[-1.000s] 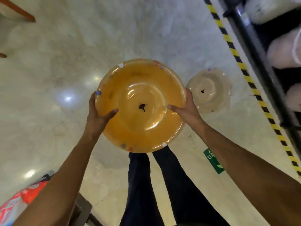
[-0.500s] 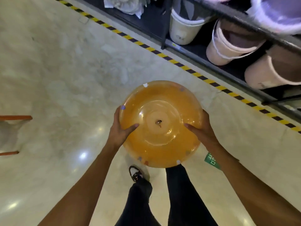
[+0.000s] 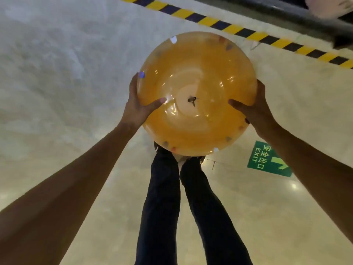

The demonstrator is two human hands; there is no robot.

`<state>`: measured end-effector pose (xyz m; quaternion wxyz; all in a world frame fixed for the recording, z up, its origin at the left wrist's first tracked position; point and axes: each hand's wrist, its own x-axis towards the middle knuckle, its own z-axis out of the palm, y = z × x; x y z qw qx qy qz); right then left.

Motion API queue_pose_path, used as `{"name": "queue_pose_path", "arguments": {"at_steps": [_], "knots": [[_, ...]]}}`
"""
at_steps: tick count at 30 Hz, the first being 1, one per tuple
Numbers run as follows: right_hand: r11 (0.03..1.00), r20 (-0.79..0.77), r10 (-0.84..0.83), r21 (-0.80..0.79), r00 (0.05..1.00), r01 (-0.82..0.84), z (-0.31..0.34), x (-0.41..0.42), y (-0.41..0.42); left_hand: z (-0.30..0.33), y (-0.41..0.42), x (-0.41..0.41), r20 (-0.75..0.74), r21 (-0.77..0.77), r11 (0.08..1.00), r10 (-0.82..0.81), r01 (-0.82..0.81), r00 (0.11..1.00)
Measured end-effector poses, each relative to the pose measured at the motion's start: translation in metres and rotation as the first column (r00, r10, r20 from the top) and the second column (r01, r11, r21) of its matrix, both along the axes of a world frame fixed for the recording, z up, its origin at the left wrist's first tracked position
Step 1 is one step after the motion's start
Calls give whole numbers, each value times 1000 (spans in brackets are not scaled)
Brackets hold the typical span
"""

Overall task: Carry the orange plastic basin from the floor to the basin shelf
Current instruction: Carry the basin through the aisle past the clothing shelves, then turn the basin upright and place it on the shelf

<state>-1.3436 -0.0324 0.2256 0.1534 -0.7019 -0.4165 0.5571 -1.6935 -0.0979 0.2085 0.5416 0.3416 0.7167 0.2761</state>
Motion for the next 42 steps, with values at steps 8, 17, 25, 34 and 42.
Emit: {"name": "queue_pose_path", "arguments": {"at_steps": [8, 17, 25, 34, 42], "knots": [[995, 5, -73, -75, 997, 73, -186, 1, 0, -174, 34, -4, -1, -13, 992, -127, 127, 992], [987, -31, -160, 8, 987, 160, -260, 3, -11, -235, 34, 0, -102, -21, 995, -97, 95, 990], [980, -7, -200, -5, 980, 200, -240, 4, -8, -213, 43, 1, -129, -13, 993, -121, 121, 984], [973, 53, -228, -14, 972, 230, -24, 24, -10, -4, 76, 18, -133, -1, 967, -253, 256, 958], [961, 10, -244, 138, 970, 240, 275, 62, -10, 297, 99, 52, -161, 73, 934, -336, 351, 928]]}}
